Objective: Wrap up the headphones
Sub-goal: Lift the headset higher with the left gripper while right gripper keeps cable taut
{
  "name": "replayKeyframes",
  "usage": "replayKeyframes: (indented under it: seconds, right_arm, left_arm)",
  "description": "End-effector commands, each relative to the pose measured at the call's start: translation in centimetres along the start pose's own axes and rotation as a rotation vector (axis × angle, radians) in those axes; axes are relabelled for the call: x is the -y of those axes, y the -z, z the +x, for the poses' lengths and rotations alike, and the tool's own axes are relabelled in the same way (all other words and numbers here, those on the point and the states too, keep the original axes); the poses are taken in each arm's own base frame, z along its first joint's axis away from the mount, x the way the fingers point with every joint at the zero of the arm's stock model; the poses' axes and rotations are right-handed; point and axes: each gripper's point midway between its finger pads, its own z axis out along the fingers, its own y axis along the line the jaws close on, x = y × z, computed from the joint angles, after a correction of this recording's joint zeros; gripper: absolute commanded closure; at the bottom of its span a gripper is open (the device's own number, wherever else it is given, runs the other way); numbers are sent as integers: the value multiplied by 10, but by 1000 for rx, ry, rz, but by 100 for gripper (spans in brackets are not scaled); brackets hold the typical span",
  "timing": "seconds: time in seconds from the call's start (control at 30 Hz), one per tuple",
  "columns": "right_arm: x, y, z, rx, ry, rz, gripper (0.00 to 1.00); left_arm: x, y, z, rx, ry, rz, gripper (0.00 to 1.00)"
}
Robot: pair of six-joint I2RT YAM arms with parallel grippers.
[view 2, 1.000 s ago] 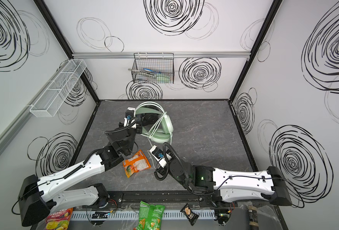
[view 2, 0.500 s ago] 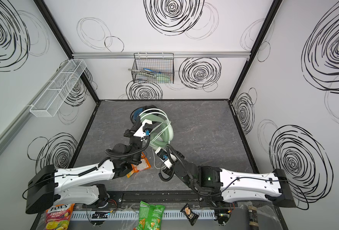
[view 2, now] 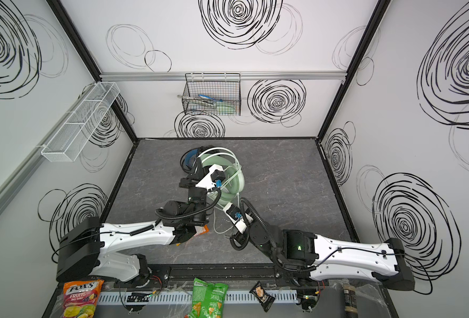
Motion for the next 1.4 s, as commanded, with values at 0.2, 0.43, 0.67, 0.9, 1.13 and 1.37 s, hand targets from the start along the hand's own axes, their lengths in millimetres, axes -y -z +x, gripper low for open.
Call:
replayKeyframes:
  seconds: [0.2,0.43,0.67,0.9,1.13,1.37]
  right_arm:
    - [5,11,1,-20,-132,-9,98]
    - [10,15,15,-98,-148,-11,95]
    - [6,14,37,-129,-211,-49,94]
    - [4,5,36,-49,-243,-78,94]
    - [-23,5,19,106,-164,-234,94]
    - [-46,6,10,195,-109,-352,93]
  left_arm:
    - [-34,-28,4,-57,19,-166,100]
    - [-16,-36,8,-35,14,-100,100]
    - [-18,-55,1,-64,74,-82,100]
    - [-40,-71,-25,-120,163,-53,100]
    - [-76,-65,-65,-111,182,-54,100]
    - [-108,-54,-108,-61,232,-48,100]
